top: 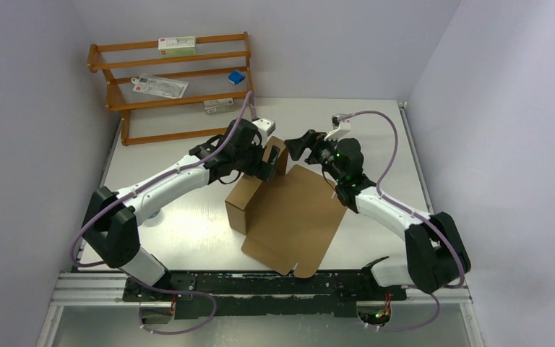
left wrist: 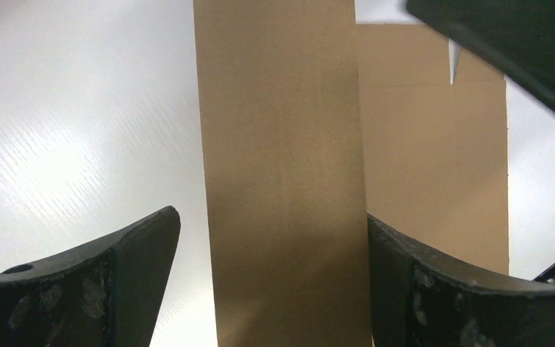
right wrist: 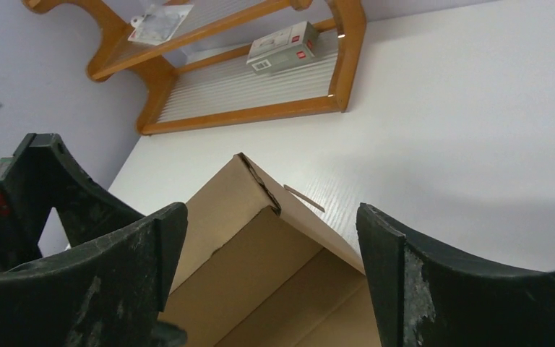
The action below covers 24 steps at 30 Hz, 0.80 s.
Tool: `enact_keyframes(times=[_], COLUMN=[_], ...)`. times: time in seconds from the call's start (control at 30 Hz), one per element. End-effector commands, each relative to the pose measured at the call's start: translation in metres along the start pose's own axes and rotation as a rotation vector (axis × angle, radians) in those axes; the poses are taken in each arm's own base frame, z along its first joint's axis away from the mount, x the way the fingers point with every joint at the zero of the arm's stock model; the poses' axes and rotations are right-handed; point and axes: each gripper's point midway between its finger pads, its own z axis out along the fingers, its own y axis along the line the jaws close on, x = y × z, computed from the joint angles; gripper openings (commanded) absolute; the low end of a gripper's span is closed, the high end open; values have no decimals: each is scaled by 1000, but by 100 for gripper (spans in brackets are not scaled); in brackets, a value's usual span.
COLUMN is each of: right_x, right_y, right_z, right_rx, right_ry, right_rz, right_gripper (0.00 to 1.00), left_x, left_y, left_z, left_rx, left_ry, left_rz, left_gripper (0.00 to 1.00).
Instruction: Fold the paper box
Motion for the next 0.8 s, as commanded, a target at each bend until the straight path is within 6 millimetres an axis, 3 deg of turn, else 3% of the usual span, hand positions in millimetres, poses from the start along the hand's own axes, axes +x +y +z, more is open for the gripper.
enact_keyframes(times=[0.0,0.33,0.5,0.6,0.77], right_x=[-5,11,12,23,54], right_y=[-12,-30,-62,-80,-86], right_z=[-17,-57,-86,-103,-108], right_rx=[88,205,374,431,376], right_ry=[28,122,171,217,282], right_rz=[-50,-89,-105,-60,128], right_gripper=[92,94,99,100,100], left_x=[-17,-25,-25,-20,-22], left_y=[10,49,69,70,73], left_z=[-10,-18,-21,-20,-20], left_rx=[33,99,182,222,253], left_ry=[-78,-177,-239,-229,-249], left_rz=[-58,-218,-329,-359,-369], left_gripper=[91,85,84,83,82])
